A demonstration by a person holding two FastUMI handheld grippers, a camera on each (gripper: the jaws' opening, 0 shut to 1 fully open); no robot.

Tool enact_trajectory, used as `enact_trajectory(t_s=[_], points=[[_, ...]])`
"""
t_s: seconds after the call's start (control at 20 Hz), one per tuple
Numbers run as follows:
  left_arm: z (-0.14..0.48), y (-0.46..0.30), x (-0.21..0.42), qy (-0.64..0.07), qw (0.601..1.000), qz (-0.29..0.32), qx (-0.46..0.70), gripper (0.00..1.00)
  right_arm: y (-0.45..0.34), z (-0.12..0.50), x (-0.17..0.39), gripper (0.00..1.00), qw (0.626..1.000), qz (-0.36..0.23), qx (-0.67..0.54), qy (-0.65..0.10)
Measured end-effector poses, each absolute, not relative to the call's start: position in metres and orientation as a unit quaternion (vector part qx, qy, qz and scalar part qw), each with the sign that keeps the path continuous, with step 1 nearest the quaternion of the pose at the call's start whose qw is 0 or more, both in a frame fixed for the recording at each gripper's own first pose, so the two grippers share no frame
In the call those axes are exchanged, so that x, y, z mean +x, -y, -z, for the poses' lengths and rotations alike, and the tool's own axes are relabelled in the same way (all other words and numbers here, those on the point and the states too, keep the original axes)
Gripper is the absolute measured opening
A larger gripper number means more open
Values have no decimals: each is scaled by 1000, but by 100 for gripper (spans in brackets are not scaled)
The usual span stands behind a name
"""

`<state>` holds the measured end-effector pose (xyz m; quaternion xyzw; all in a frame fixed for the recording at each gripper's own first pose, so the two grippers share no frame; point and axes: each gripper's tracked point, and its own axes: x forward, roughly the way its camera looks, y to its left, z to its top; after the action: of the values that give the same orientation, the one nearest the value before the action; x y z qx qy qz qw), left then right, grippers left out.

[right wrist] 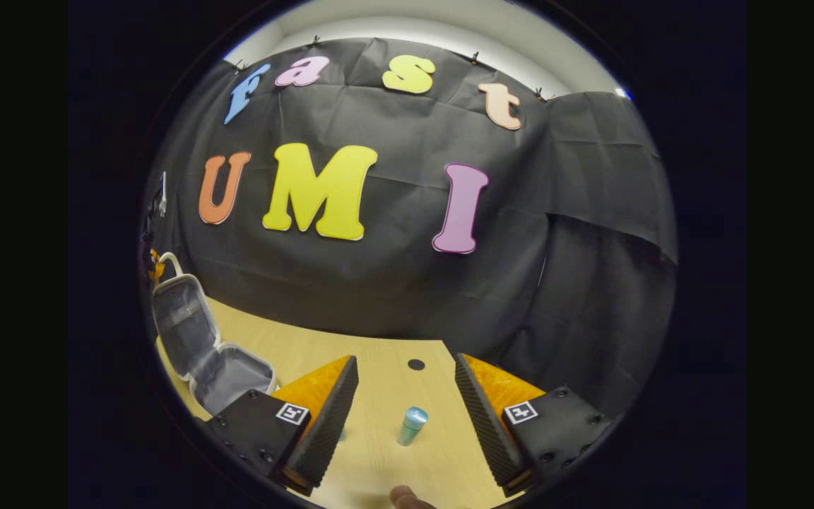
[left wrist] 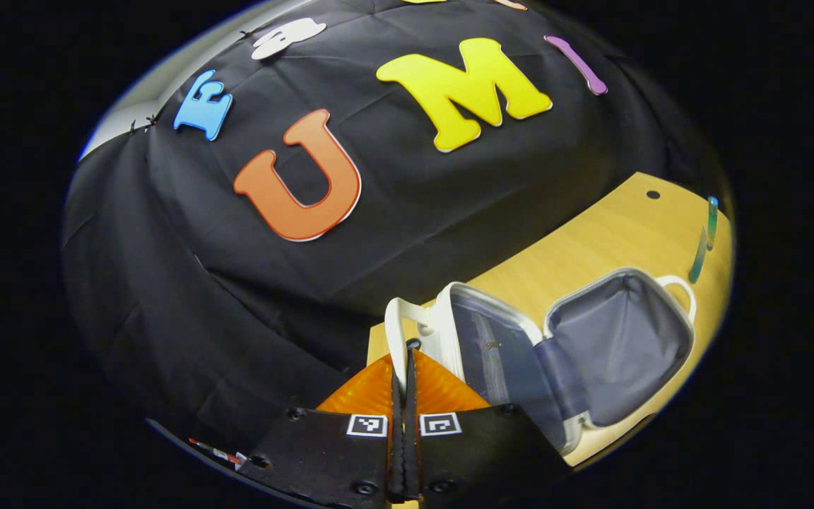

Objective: First open the suitcase, pack the skin care products into it, and then close the suitcase.

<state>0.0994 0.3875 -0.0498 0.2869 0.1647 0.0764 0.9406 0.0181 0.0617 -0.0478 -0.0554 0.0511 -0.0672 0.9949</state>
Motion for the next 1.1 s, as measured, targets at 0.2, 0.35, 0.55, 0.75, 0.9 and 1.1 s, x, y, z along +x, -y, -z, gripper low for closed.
enact_trajectory(t_s=[0.2, 0.35, 0.55, 0.75, 0.9, 1.1], points=[[93, -436, 101, -198, 930, -90, 295, 3, -60, 52, 13, 82, 993, 75, -70, -57], [138, -467, 99, -228, 933, -96, 262, 3, -55, 56, 10, 82, 992, 84, -69, -65], [189, -490, 103, -256, 942, -76, 205, 3, -55, 69, 4, 82, 990, 91, -69, -81], [240, -500, 107, -290, 944, -60, 146, 5, -64, 83, -3, 81, 989, 89, -70, -99], [262, -503, 106, -302, 944, -59, 115, 8, -71, 89, -7, 81, 988, 84, -80, -106], [265, -507, 105, -295, 949, -70, 84, 16, -79, 91, -6, 81, 987, 73, -93, -106]])
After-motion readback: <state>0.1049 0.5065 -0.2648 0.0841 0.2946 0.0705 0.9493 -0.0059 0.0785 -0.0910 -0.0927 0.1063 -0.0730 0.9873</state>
